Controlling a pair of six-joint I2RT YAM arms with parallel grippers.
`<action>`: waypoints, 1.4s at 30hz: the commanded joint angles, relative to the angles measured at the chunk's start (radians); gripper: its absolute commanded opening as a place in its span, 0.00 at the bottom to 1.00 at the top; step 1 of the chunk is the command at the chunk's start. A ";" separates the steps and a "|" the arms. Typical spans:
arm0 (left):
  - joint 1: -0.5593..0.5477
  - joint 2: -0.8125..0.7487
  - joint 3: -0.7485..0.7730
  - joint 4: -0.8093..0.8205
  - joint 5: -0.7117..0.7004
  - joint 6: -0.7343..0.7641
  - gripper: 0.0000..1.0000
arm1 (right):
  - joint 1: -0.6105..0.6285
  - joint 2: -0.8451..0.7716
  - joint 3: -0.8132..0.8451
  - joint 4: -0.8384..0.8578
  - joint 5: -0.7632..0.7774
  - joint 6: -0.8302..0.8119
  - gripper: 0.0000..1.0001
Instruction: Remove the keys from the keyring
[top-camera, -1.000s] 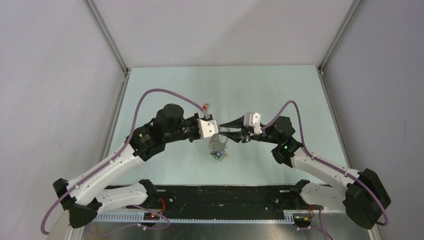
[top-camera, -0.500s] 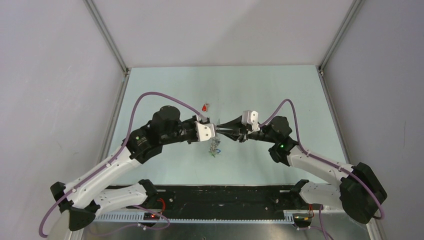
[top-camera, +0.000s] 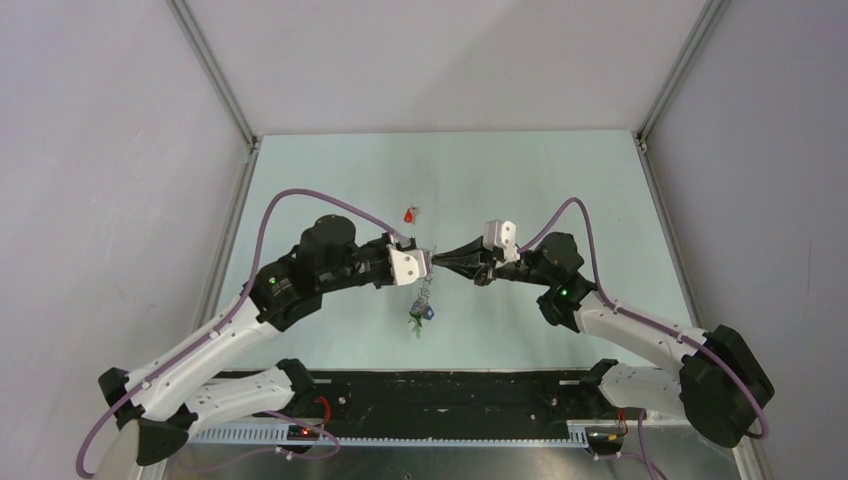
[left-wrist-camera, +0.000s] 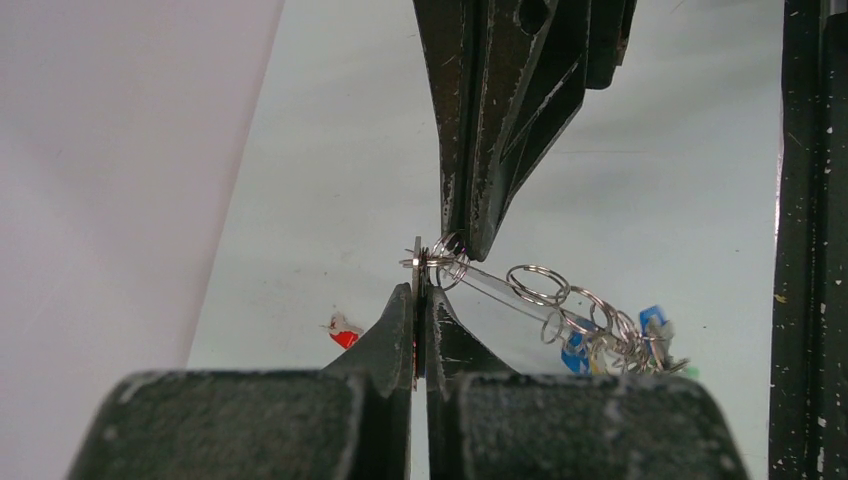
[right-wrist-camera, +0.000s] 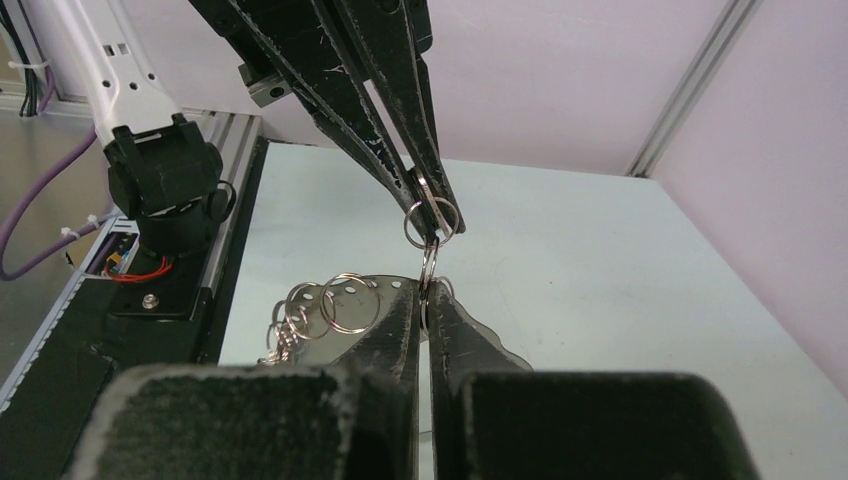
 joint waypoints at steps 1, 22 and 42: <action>-0.003 -0.023 -0.004 0.082 -0.003 0.032 0.00 | -0.020 -0.053 0.015 0.026 0.016 0.034 0.00; -0.002 -0.006 -0.008 0.082 -0.022 0.040 0.00 | -0.035 -0.126 0.009 0.007 -0.162 0.084 0.00; -0.002 -0.026 -0.043 0.083 -0.039 0.125 0.00 | -0.003 0.031 0.255 -0.369 -0.180 0.136 0.00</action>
